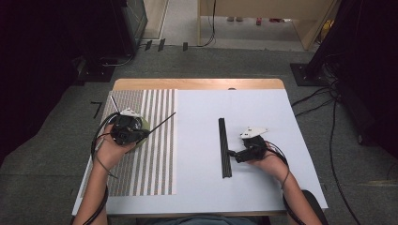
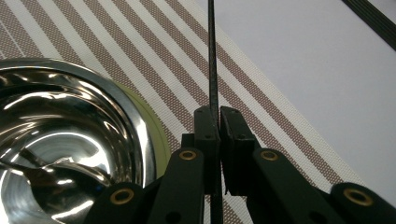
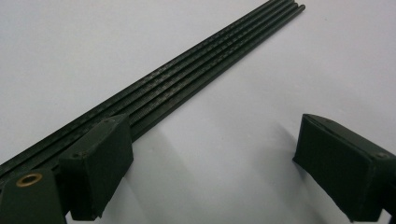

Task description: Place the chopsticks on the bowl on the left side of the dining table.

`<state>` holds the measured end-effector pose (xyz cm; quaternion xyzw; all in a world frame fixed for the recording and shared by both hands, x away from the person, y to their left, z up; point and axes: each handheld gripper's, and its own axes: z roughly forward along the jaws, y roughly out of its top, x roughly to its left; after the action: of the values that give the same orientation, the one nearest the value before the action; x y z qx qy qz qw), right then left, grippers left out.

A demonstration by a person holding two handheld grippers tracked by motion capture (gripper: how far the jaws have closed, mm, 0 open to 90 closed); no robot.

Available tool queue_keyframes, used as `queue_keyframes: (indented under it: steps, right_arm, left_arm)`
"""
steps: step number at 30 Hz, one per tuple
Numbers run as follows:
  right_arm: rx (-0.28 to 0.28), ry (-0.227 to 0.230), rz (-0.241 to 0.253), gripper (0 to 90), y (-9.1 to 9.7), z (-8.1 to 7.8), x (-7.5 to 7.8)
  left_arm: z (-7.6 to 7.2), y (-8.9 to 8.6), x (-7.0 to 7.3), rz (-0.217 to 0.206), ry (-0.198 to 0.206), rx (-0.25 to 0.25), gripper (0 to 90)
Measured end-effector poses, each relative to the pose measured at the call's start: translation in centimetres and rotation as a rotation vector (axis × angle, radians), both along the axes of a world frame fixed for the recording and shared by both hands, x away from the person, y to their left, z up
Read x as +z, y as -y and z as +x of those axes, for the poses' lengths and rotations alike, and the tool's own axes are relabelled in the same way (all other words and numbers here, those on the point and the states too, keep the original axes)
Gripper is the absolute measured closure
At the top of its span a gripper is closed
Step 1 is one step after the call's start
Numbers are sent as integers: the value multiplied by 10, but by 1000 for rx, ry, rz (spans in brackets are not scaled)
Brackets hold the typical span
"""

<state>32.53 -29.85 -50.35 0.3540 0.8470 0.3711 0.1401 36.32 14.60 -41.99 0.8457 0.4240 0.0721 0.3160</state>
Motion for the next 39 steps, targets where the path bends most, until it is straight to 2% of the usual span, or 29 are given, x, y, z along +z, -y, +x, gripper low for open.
queue_keyframes:
  steps: [15, 31, 39]
  right_arm:
    - [0, 0, 0, 109, 0, 0, 0]
    - [0, 1, 0, 109, 0, 0, 0]
    - [0, 1, 0, 109, 0, 0, 0]
  left_arm:
    - [0, -21, 2, -16, 2, 48, 873]
    - [-2, -39, 4, -9, 14, 76, 873]
    - [-1, -49, 1, 2, 9, 100, 873]
